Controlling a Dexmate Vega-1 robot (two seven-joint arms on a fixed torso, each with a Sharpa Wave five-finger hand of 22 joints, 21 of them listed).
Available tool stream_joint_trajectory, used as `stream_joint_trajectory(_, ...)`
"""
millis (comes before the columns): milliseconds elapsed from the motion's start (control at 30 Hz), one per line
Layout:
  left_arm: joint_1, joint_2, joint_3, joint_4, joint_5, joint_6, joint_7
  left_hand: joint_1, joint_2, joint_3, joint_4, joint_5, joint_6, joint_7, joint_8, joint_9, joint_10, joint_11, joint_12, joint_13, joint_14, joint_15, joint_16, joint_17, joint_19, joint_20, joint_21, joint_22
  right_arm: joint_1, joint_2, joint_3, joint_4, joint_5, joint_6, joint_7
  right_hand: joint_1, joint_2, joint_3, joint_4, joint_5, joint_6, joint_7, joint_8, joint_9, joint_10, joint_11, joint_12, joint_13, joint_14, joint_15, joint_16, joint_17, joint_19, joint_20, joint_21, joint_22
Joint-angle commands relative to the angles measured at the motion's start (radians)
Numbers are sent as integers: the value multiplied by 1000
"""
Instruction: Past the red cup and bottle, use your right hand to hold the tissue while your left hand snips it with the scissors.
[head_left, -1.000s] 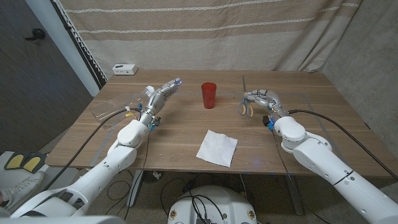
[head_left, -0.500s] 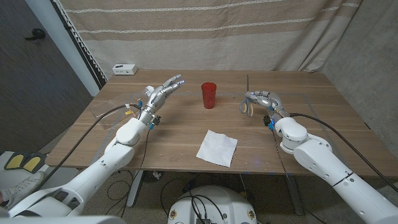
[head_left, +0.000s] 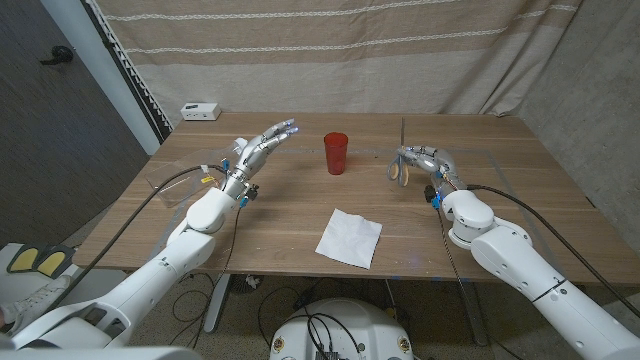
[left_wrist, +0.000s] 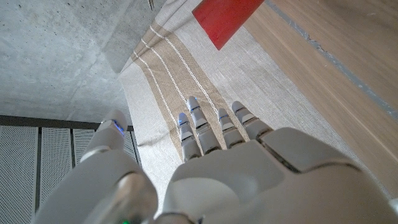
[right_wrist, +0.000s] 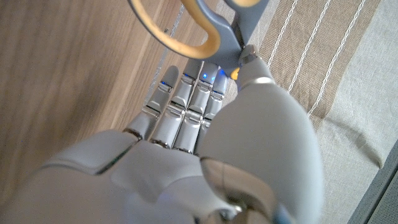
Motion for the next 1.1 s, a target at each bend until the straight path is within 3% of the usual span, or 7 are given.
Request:
stream_joint_trajectory(33, -4, 0, 9, -7, 3, -7, -8, 16, 3, -6, 0, 9, 7, 3, 2, 2, -5, 23, -4, 5, 8, -137, 3, 3, -4, -76, 5, 1, 1, 12, -13, 11, -9, 41, -13, 139, 127, 9, -2, 0, 5, -5, 6, 3, 82, -73, -1, 1, 6, -117, -3, 5, -7, -33, 12, 3)
stream_joint_trajectory(200, -9, -2, 16, -7, -7, -7, -27, 18, 2, -9, 0, 10, 19, 5, 6, 2, -18, 27, -10, 5, -1, -126, 0, 3, -4, -75, 5, 1, 1, 25, -12, 19, 2, 64, -9, 139, 126, 9, -2, -1, 4, -6, 6, 1, 81, -73, -2, 2, 6, -117, -5, 5, -10, -35, 15, 2)
stream_joint_trajectory(233, -10, -3, 17, -6, -9, -8, -28, 19, 1, -11, 1, 11, 34, 25, 11, 2, -14, 24, -10, 5, -1, -126, 0, 4, -5, -73, 5, 1, 1, 23, -14, 22, -2, 72, -2, 139, 126, 9, -2, -1, 3, -6, 6, 1, 80, -73, -2, 2, 5, -117, -5, 5, -10, -35, 15, 2)
stream_joint_trajectory(333, -11, -6, 18, -3, -12, -10, -32, 20, 2, -12, 1, 11, 52, 39, 15, 1, 1, 14, -5, 5, 1, -131, 2, 4, -5, -74, 5, 1, 1, 26, -19, 22, -17, 75, -14, 139, 126, 9, -1, -1, 2, -8, 7, 0, 80, -73, -3, 3, 5, -117, -6, 6, -13, -35, 16, 2)
stream_joint_trajectory(567, -19, -11, 26, 7, -27, -8, -56, 23, 3, -13, 2, 11, 68, 37, 19, 1, 4, 19, -5, 5, 3, -132, 2, 4, -5, -74, 5, 1, -3, 29, -21, 26, -17, 94, -8, 137, 127, 9, 0, -1, -2, -7, 8, 0, 80, -74, -6, 1, 4, -117, -8, 8, -22, -36, 20, 2)
stream_joint_trajectory(867, -28, -21, 41, 18, -51, -16, -102, 48, 16, -5, -3, 16, 108, 23, 29, 1, 38, -3, 4, 5, 12, -138, 5, 3, 1, -83, 7, 1, -6, 46, -19, 40, -6, 143, 14, 136, 127, 9, 2, -1, -3, -11, 12, -1, 76, -75, -8, 3, -1, -117, -13, 10, -19, -50, 32, 2)
stream_joint_trajectory(1100, -33, -27, 53, 22, -66, -10, -132, 63, 19, -1, -6, 18, 114, 23, 29, 1, 41, -1, 3, 5, 12, -142, 4, 2, 1, -85, 7, 1, -7, 53, -18, 47, -1, 174, 30, 134, 127, 9, 3, 0, -5, -12, 12, -4, 75, -79, -10, 4, -2, -117, -15, 11, -24, -54, 39, 3)
